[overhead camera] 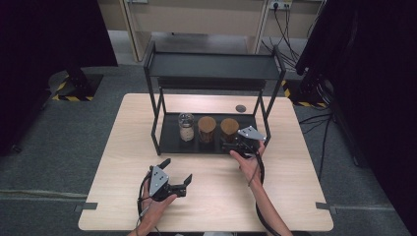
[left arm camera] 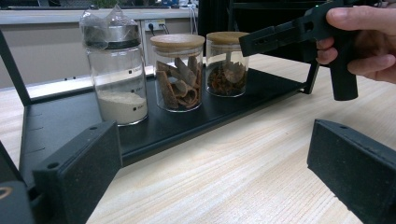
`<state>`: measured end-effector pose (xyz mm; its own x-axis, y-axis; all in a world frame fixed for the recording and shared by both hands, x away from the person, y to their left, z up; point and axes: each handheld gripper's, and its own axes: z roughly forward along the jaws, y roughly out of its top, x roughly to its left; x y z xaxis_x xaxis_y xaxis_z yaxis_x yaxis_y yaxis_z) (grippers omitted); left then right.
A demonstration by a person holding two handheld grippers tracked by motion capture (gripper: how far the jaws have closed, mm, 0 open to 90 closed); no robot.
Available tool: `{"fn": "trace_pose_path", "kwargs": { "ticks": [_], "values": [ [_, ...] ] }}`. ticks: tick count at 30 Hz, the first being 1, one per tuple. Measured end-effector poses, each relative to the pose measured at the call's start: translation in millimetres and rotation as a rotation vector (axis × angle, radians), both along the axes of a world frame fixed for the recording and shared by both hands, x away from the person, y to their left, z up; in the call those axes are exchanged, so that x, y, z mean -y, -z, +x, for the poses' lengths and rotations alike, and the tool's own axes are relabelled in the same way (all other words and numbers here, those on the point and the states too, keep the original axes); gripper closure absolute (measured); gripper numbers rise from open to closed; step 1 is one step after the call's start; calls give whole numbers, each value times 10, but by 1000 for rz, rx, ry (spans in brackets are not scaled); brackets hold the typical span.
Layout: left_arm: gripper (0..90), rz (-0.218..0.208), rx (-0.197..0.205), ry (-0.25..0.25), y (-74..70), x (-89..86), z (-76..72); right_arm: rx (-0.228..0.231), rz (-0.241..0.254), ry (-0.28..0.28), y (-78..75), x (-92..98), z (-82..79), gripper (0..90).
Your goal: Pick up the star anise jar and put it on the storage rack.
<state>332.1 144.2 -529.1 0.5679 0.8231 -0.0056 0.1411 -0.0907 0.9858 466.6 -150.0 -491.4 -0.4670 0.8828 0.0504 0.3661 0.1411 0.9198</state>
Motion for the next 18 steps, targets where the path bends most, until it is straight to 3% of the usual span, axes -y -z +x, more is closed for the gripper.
{"fn": "trace_pose_path", "kwargs": {
  "ticks": [18],
  "values": [
    [26,1,3,0,0,1,-4,22,23,-21,-20,18,-189,15]
  ]
}}
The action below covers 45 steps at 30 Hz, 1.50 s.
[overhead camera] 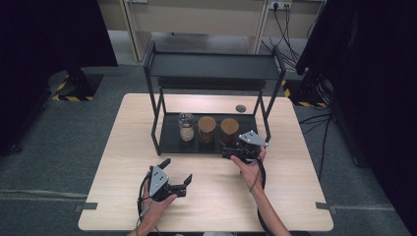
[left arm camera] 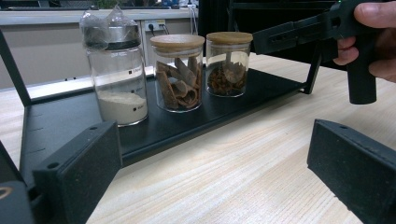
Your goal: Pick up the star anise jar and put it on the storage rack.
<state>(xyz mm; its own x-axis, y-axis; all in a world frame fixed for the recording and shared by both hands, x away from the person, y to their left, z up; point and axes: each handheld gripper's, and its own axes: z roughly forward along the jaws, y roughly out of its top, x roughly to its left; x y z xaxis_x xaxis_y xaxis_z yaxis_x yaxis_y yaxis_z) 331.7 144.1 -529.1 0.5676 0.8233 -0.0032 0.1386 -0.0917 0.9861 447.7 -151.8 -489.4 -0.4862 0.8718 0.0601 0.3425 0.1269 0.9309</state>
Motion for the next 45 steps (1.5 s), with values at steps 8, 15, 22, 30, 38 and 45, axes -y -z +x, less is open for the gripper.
{"fn": "trace_pose_path", "kwargs": {
  "ticks": [8,15,22,30,38,45],
  "values": [
    [26,1,-1,0,0,1,1,-2,0,-1,24,27,-55,15],
    [26,1,0,0,0,0,0,7,6,-5,13,44,-115,14],
    [26,0,-1,1,0,-1,1,9,9,-12,14,37,-159,14],
    [26,-1,-1,1,0,-2,1,7,11,-12,43,41,-205,15],
    [26,-1,2,2,1,0,-1,8,21,-13,62,62,-260,14],
    [26,-2,1,2,1,-1,-1,9,27,-23,77,45,-317,14]
  ]
}}
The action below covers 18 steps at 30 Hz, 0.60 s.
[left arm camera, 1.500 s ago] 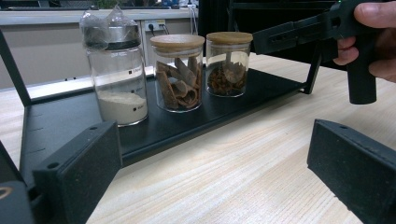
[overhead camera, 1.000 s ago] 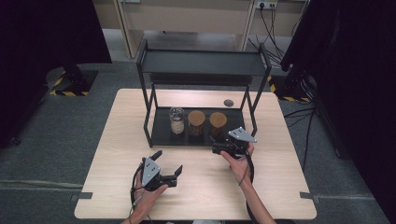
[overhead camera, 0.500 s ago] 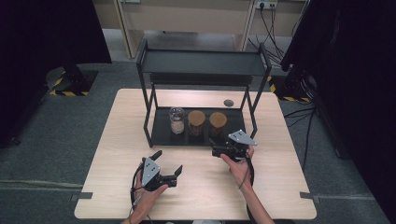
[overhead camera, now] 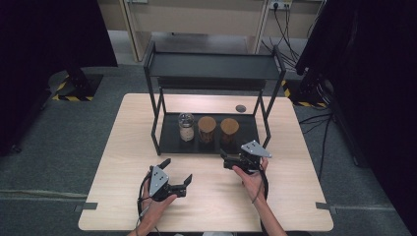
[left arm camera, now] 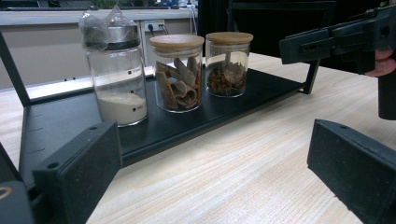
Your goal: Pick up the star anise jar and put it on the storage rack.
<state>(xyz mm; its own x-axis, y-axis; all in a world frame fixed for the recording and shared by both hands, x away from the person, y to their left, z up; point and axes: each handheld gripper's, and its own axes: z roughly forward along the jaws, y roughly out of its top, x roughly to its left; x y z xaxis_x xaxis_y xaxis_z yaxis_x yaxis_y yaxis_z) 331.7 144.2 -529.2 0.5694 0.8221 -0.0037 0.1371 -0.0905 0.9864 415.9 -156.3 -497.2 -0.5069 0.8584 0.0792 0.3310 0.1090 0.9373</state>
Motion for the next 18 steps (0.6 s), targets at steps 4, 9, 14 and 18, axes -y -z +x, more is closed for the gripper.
{"fn": "trace_pose_path", "kwargs": {
  "ticks": [4,9,14,18],
  "values": [
    [26,0,0,0,0,0,-1,3,0,-6,3,-15,-27,14],
    [26,1,0,0,0,0,0,6,5,-9,0,-15,-61,15],
    [26,1,0,1,0,1,0,6,7,-12,10,-16,-89,15],
    [26,1,0,1,0,1,0,6,9,-19,20,-25,-116,15]
  ]
}}
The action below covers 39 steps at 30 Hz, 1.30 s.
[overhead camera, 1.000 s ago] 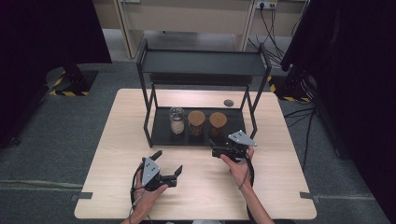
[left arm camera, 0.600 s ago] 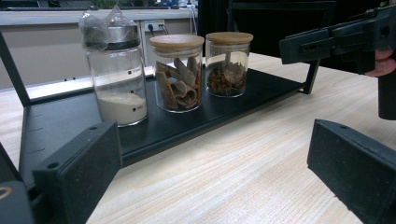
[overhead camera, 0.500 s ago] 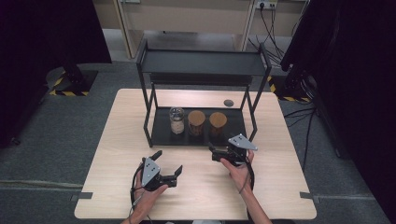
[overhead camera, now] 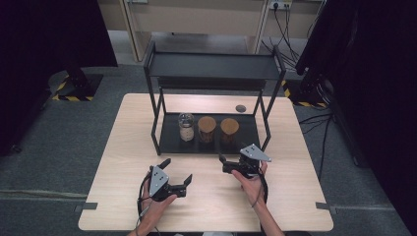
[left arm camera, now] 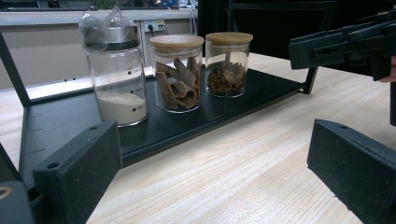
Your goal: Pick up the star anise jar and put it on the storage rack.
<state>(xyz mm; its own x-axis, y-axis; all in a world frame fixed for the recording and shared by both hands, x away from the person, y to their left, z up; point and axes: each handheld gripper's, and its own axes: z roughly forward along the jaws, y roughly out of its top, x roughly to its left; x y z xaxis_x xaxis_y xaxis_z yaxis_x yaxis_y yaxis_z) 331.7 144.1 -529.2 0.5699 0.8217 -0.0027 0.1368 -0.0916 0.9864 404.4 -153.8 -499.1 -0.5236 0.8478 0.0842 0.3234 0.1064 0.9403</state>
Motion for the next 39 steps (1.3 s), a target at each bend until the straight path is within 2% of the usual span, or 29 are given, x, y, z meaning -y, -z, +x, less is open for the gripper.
{"fn": "trace_pose_path", "kwargs": {
  "ticks": [39],
  "values": [
    [26,1,0,0,0,1,0,7,10,-46,41,-48,-223,15]
  ]
}}
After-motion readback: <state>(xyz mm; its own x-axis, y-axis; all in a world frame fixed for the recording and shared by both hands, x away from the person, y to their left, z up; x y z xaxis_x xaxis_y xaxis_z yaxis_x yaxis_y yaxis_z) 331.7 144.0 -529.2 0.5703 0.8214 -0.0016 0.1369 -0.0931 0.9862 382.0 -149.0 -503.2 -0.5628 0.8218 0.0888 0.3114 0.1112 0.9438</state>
